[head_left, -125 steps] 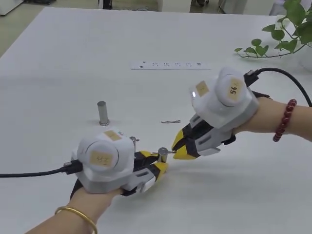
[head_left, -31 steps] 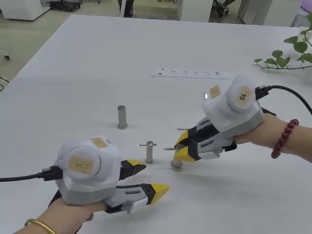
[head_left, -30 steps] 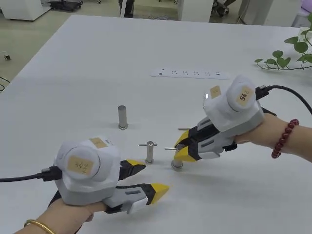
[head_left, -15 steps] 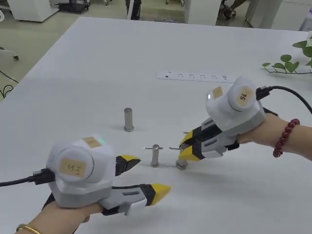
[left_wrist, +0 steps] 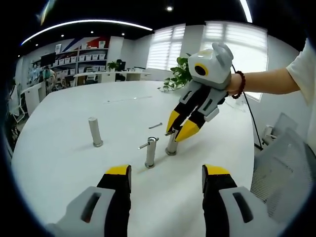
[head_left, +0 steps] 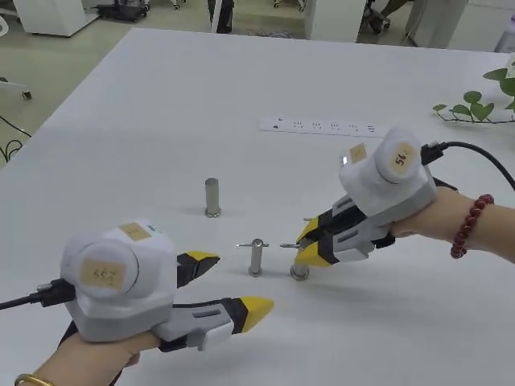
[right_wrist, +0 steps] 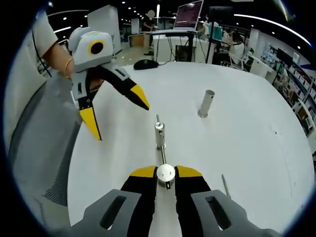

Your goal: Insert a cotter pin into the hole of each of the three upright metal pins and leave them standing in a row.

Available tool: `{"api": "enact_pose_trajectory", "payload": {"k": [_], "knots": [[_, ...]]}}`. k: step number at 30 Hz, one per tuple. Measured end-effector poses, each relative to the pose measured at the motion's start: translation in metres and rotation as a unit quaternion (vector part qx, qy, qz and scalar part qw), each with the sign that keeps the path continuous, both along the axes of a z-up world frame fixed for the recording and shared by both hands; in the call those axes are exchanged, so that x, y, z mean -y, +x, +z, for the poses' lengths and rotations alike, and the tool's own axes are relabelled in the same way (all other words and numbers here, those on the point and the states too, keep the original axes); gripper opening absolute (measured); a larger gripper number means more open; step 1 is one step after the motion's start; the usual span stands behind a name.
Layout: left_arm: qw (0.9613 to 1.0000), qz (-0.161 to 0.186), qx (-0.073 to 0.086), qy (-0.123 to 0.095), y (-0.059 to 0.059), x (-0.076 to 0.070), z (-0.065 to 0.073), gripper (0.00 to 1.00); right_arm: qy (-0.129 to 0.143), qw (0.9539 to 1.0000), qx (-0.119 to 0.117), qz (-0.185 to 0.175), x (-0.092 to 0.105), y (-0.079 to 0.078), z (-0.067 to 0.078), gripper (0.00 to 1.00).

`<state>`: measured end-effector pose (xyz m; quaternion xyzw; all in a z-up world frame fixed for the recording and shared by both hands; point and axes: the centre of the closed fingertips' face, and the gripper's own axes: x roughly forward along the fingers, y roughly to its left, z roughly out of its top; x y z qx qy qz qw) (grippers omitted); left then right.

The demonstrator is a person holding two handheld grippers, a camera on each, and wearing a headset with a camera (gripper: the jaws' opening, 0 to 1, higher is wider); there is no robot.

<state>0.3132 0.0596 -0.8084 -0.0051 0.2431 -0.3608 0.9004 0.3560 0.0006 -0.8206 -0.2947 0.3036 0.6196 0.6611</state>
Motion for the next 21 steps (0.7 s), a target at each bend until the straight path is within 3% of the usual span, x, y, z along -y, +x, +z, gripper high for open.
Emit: {"api": "enact_pose_trajectory", "payload": {"k": [9, 15, 21], "knots": [[0.9999, 0.002, 0.013, 0.006, 0.002, -0.002, 0.004, 0.61, 0.015, 0.9997, -0.009, -0.019, -0.001, 0.002, 0.001, 0.21], [0.9997, 0.009, 0.023, 0.007, 0.005, -0.007, 0.007, 0.64, 0.046, 0.9975, -0.037, -0.039, -0.009, -0.002, 0.014, 0.27], [0.9993, 0.020, 0.029, 0.009, 0.009, -0.014, 0.010, 0.67, 0.073, 0.9942, -0.050, -0.062, -0.023, 0.001, 0.026, 0.35]]}}
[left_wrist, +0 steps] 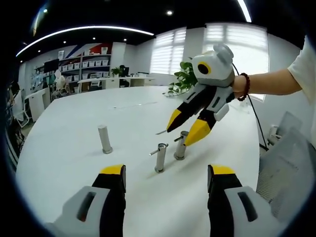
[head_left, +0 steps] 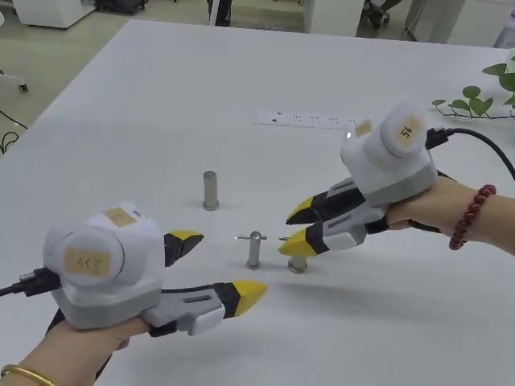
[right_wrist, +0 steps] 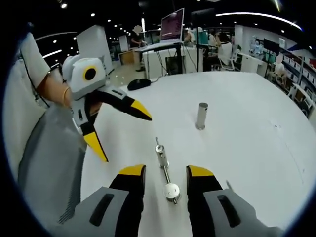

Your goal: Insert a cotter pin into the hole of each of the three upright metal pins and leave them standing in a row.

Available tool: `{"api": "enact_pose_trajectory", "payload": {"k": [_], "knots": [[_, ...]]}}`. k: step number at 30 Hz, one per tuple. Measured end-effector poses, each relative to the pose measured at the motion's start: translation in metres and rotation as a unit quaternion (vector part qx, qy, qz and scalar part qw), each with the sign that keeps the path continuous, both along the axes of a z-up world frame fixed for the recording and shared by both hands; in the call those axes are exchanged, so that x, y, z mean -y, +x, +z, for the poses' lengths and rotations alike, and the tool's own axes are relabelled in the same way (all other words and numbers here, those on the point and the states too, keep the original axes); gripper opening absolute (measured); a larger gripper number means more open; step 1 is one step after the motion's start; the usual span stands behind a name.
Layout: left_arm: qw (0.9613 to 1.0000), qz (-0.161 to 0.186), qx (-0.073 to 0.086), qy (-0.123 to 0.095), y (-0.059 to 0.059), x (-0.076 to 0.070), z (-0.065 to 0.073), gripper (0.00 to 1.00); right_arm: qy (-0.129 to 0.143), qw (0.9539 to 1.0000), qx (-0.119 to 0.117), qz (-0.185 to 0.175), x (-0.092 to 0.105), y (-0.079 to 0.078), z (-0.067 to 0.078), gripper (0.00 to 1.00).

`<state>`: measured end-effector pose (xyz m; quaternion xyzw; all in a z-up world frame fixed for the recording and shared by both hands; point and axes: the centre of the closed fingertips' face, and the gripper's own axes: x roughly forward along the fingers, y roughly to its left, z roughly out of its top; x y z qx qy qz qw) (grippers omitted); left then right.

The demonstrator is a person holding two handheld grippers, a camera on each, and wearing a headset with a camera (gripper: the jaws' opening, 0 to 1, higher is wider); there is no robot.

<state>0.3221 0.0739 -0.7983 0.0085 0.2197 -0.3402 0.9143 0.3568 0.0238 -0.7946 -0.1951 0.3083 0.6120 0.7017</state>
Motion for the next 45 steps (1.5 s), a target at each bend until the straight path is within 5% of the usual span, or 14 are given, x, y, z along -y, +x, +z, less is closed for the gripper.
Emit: {"api": "enact_pose_trajectory", "payload": {"k": [13, 20, 31, 45], "knots": [[0.9998, 0.014, 0.010, -0.006, 0.004, -0.011, 0.009, 0.77, 0.048, 0.9976, 0.017, -0.047, -0.041, 0.027, 0.015, 0.38], [0.9995, 0.028, 0.008, -0.015, 0.007, -0.017, 0.014, 0.82, 0.075, 0.9934, 0.053, -0.069, -0.062, 0.051, 0.016, 0.38], [0.9993, 0.033, 0.014, -0.011, 0.007, -0.020, 0.015, 0.88, 0.095, 0.9883, 0.075, -0.093, -0.083, 0.077, 0.005, 0.37], [0.9990, 0.036, 0.017, -0.019, 0.009, -0.022, 0.019, 0.93, 0.093, 0.9878, 0.068, -0.105, -0.107, 0.102, -0.019, 0.31]]}}
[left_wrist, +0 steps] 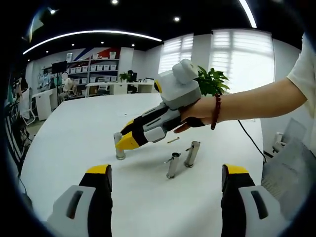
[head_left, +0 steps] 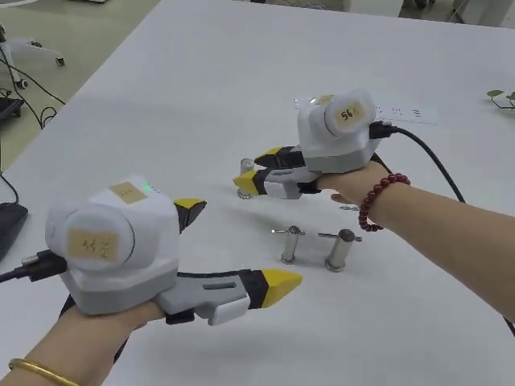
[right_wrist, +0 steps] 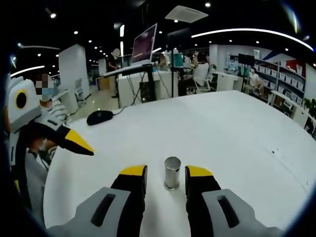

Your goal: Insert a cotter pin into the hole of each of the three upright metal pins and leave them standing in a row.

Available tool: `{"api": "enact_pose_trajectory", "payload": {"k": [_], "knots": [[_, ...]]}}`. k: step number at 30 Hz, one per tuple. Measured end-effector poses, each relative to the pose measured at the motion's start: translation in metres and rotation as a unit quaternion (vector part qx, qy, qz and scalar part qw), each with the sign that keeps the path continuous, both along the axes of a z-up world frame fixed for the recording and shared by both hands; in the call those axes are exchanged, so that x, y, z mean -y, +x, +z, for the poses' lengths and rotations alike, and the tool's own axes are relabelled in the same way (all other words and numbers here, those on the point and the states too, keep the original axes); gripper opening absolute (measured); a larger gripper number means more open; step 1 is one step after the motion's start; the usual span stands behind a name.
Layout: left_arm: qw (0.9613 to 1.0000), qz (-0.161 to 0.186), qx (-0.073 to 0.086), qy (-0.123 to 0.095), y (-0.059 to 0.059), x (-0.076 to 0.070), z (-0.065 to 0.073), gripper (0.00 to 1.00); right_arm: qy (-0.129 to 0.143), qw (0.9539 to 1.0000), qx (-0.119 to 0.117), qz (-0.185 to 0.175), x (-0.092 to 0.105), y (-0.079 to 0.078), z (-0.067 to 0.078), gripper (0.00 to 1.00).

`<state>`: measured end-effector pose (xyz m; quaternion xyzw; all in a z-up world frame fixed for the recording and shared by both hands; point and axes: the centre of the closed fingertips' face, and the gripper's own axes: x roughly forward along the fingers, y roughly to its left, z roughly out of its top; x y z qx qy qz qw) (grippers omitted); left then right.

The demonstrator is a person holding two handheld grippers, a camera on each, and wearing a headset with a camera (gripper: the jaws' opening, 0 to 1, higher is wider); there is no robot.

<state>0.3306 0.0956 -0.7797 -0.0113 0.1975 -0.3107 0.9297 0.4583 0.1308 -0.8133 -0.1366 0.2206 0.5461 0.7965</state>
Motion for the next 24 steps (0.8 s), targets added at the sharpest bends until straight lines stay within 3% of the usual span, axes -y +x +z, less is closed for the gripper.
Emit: {"api": "enact_pose_trajectory", "payload": {"k": [5, 14, 19, 21, 24], "knots": [[1.0000, -0.001, -0.004, 0.004, -0.001, -0.002, -0.003, 0.93, 0.010, 0.9999, -0.005, -0.001, -0.005, -0.002, -0.001, 0.26], [1.0000, -0.002, 0.000, 0.008, -0.002, -0.007, 0.000, 0.92, -0.007, 1.0000, 0.005, -0.002, -0.007, 0.001, -0.009, 0.22], [0.9999, -0.003, -0.001, 0.013, -0.002, -0.011, 0.000, 0.90, -0.006, 0.9999, 0.006, -0.015, -0.006, 0.007, -0.008, 0.15], [0.9999, -0.002, -0.002, 0.012, -0.002, -0.012, -0.001, 0.90, -0.003, 0.9998, -0.004, -0.018, -0.006, 0.005, -0.007, 0.15], [1.0000, 0.002, -0.003, 0.006, -0.003, -0.013, -0.001, 0.88, -0.015, 0.9997, 0.005, -0.016, -0.007, 0.003, -0.005, 0.14]]}}
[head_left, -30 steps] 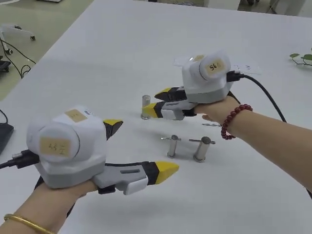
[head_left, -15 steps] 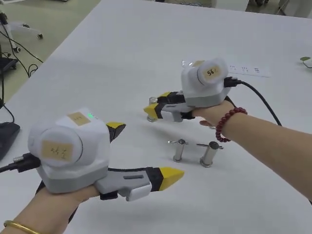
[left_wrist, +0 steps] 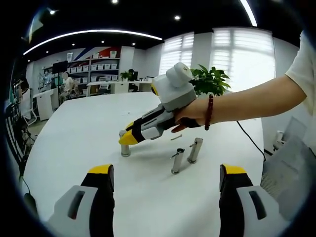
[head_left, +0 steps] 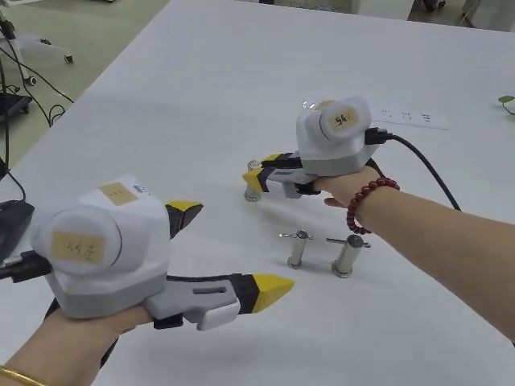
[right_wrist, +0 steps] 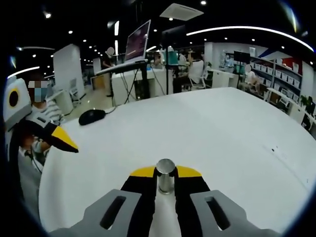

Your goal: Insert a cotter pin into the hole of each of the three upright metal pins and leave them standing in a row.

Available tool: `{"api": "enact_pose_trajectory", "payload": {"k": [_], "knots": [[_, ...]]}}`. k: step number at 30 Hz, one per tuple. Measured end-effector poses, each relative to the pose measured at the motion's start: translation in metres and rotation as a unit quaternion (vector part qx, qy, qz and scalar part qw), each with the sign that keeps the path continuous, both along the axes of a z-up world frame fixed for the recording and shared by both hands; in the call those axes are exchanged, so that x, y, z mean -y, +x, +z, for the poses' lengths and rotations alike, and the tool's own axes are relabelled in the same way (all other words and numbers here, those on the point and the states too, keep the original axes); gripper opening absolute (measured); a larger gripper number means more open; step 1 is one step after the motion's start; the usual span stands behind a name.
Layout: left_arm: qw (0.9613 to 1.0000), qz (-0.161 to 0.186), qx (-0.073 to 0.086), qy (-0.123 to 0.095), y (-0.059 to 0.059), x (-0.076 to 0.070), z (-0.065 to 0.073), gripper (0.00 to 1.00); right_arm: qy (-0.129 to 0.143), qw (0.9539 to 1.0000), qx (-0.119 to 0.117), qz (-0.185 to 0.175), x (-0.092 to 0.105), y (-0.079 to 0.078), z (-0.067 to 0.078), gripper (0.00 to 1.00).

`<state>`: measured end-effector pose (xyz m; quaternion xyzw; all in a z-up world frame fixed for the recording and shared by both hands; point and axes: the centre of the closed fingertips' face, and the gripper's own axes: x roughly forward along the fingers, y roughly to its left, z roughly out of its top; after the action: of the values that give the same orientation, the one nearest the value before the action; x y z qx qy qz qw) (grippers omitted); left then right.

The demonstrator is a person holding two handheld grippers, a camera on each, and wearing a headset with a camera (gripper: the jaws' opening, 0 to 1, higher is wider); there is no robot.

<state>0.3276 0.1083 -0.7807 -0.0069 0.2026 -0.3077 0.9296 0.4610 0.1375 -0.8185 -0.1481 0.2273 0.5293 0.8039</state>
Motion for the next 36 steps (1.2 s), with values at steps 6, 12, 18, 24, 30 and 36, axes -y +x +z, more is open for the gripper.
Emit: {"api": "enact_pose_trajectory", "payload": {"k": [6, 12, 18, 24, 30, 36], "knots": [[1.0000, 0.000, -0.002, 0.001, -0.003, 0.000, 0.000, 0.88, 0.000, 0.9999, -0.005, -0.014, -0.001, 0.001, 0.001, 0.13], [1.0000, 0.007, 0.003, -0.005, -0.002, -0.004, 0.003, 0.87, -0.008, 0.9999, -0.004, -0.010, -0.003, -0.007, 0.002, 0.13], [0.9999, 0.010, 0.007, 0.000, -0.003, -0.009, 0.005, 0.87, -0.008, 0.9998, -0.012, 0.009, -0.009, -0.026, 0.005, 0.13], [0.9999, 0.010, 0.007, 0.005, -0.006, -0.012, 0.006, 0.88, -0.012, 0.9995, -0.012, 0.027, -0.011, -0.044, 0.009, 0.13], [0.9999, 0.010, 0.007, 0.009, -0.012, -0.013, 0.007, 0.88, -0.013, 0.9987, -0.015, 0.048, -0.012, -0.057, 0.012, 0.13], [0.9998, 0.010, 0.009, 0.012, -0.015, -0.013, 0.010, 0.88, -0.005, 0.9980, -0.018, 0.060, -0.011, -0.075, 0.022, 0.13]]}}
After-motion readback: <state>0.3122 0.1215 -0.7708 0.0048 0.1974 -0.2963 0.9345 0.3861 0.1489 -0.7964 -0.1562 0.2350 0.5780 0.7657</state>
